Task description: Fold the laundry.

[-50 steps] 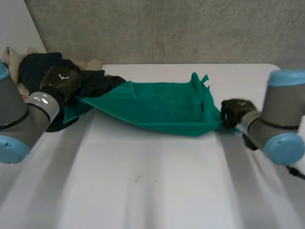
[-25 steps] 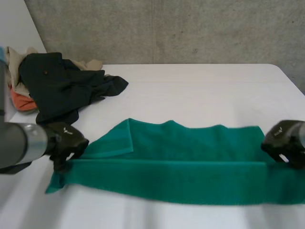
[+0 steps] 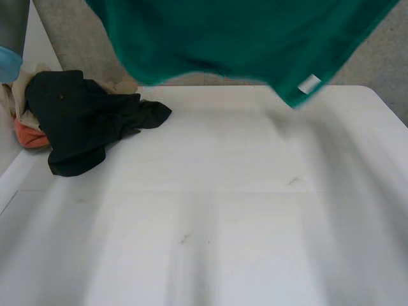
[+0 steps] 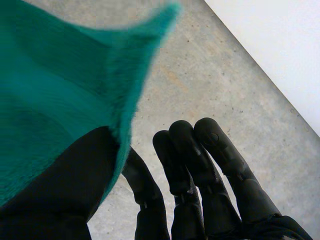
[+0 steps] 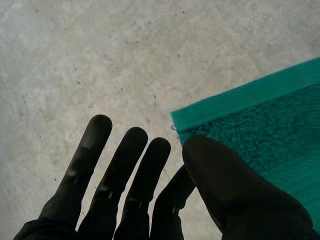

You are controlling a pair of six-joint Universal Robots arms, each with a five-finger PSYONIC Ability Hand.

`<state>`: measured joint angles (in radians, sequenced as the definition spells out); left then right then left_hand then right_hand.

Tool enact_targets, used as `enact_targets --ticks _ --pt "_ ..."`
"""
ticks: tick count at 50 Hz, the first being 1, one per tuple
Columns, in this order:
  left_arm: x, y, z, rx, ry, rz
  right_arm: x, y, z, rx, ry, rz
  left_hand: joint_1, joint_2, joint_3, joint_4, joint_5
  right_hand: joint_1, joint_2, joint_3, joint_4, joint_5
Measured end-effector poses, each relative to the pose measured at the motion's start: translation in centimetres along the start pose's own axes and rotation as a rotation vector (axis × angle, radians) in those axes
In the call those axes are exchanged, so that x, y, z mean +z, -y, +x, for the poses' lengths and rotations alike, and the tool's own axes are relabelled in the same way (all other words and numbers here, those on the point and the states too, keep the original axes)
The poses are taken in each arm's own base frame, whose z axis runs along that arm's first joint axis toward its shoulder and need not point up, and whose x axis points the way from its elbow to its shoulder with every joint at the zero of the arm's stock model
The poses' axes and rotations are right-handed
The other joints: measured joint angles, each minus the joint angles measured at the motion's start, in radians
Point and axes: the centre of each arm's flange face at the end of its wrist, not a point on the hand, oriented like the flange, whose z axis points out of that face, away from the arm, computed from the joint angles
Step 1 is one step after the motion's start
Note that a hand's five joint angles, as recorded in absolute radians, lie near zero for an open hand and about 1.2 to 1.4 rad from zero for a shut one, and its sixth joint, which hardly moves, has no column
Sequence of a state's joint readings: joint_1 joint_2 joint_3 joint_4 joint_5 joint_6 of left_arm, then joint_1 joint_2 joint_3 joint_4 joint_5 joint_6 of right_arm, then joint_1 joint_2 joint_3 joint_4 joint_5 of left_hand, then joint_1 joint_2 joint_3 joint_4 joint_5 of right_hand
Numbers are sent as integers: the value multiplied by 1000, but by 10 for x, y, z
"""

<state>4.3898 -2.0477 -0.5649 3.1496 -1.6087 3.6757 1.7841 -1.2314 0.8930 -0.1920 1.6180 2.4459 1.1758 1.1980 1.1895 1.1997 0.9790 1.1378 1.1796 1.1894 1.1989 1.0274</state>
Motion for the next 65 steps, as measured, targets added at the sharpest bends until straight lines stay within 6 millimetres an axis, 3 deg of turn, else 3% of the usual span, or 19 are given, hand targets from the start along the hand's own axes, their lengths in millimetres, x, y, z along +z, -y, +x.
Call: enact_targets --ticks 8,14,17,18,20,24,26,34,37,40,45,56,62,65 --pt "-17 -48 22 6 -80 -141 -22 -30 -31 -15 143 -103 0 0 0 0 0 0 0 0 0 0" --pt "-49 -102 54 14 -195 -302 -54 -79 -69 -18 339 -292 0 0 0 0 0 0 0 0 0 0" --pt "-60 -115 63 14 -233 -346 -64 -92 -77 -19 389 -344 0 0 0 0 0 0 0 0 0 0" --pt "-71 -124 70 13 -267 -382 -67 -95 -78 -19 400 -356 0 0 0 0 0 0 0 0 0 0" --pt "-96 -139 83 12 -341 -456 -91 -121 -88 -35 500 -474 0 0 0 0 0 0 0 0 0 0" --pt "-133 -151 97 18 -441 -554 -119 -140 -90 -75 609 -595 0 0 0 0 0 0 0 0 0 0" --pt "-145 -152 99 24 -474 -585 -128 -143 -87 -94 647 -632 0 0 0 0 0 0 0 0 0 0" --pt "-244 -121 91 139 -733 -827 -194 -136 -42 -262 978 -874 0 0 0 0 0 0 0 0 0 0" --pt "-270 -110 85 177 -809 -912 -203 -132 -31 -284 1042 -906 0 0 0 0 0 0 0 0 0 0" --pt "-283 -104 81 202 -857 -977 -203 -133 -27 -283 1052 -911 0 0 0 0 0 0 0 0 0 0" --pt "-281 -106 84 216 -870 -1008 -198 -139 -31 -269 1025 -898 0 0 0 0 0 0 0 0 0 0" --pt "-187 -151 125 239 -711 -808 -150 -163 -83 -167 780 -694 0 0 0 0 0 0 0 0 0 0" --pt "-123 -183 149 322 -570 -622 -108 -173 -119 -117 590 -494 0 0 0 0 0 0 0 0 0 0" --pt "-104 -194 157 353 -519 -566 -93 -179 -134 -126 523 -425 0 0 0 0 0 0 0 0 0 0"
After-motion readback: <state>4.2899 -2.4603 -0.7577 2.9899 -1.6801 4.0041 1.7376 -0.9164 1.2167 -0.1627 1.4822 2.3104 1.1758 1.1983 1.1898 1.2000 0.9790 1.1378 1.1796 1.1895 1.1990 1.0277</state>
